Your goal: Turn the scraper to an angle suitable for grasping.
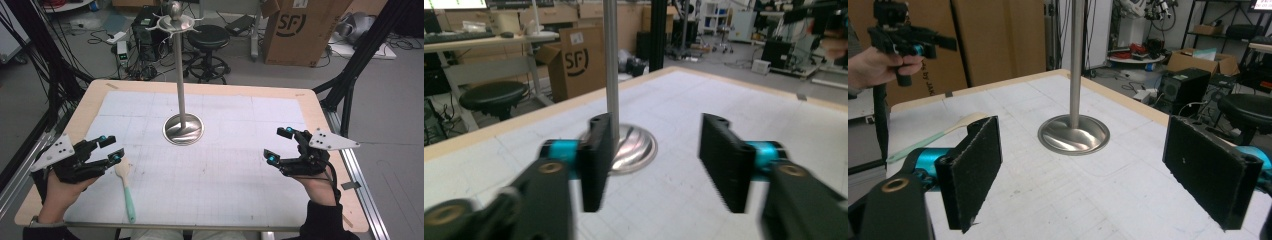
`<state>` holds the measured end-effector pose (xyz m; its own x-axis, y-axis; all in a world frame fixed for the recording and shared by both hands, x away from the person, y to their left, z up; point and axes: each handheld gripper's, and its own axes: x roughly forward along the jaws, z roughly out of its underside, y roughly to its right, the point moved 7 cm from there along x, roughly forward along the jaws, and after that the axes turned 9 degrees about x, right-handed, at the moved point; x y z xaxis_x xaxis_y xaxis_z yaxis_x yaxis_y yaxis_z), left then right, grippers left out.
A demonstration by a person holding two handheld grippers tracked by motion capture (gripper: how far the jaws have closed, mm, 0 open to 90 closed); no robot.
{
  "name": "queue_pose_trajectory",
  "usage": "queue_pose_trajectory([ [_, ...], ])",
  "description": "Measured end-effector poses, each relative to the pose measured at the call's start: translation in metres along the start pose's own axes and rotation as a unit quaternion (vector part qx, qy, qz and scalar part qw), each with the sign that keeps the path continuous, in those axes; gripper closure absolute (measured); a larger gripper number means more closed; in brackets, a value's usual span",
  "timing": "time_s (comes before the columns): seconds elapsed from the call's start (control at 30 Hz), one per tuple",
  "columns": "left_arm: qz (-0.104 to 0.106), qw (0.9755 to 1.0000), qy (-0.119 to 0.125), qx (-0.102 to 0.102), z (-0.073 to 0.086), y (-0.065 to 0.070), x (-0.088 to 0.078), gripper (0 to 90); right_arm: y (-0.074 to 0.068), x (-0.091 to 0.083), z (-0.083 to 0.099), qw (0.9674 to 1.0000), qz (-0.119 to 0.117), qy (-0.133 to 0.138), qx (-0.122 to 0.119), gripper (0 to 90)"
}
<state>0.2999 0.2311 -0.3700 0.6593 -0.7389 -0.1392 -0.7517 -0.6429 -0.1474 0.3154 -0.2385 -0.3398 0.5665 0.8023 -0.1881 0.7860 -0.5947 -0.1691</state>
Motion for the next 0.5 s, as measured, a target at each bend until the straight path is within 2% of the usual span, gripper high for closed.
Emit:
queue_pose_trajectory([
  [0.03,0.003,1.0000,-0.005,-0.002,0.004,0.002,-0.001,54.8,0.000,0.001,0.000,1.0000,0.000,0.001,0.003,14.8],
  [0.07,0.017,0.9997,-0.006,-0.014,0.008,0.004,-0.002,58.6,0.001,0.002,-0.001,1.0000,-0.003,0.002,0.002,14.8],
  [0.1,0.028,0.9992,-0.010,-0.025,0.012,0.006,-0.003,64.0,0.001,0.003,-0.001,1.0000,-0.006,0.001,0.002,14.8],
  [0.17,0.038,0.9983,-0.028,-0.034,0.022,0.008,-0.006,76.7,0.000,0.004,-0.001,0.9998,-0.020,0.003,0.000,14.8],
  [0.3,0.048,0.9967,-0.055,-0.035,0.039,0.016,-0.015,89.4,0.000,0.007,-0.003,0.9994,-0.032,0.010,0.003,14.8],
  [0.37,0.057,0.9954,-0.061,-0.046,0.045,0.018,-0.019,89.8,0.002,0.009,-0.003,0.9995,-0.031,0.011,0.003,14.8],
  [0.4,0.072,0.9941,-0.062,-0.051,0.048,0.021,-0.020,89.7,0.002,0.010,-0.003,0.9994,-0.033,0.013,0.004,14.8],
  [0.43,0.086,0.9927,-0.073,-0.043,0.055,0.027,-0.024,89.7,0.002,0.011,-0.003,0.9991,-0.040,0.013,0.008,14.8],
  [0.5,0.086,0.9918,-0.082,-0.047,0.060,0.029,-0.026,89.7,0.001,0.013,-0.003,0.9985,-0.051,0.016,0.013,14.8],
])
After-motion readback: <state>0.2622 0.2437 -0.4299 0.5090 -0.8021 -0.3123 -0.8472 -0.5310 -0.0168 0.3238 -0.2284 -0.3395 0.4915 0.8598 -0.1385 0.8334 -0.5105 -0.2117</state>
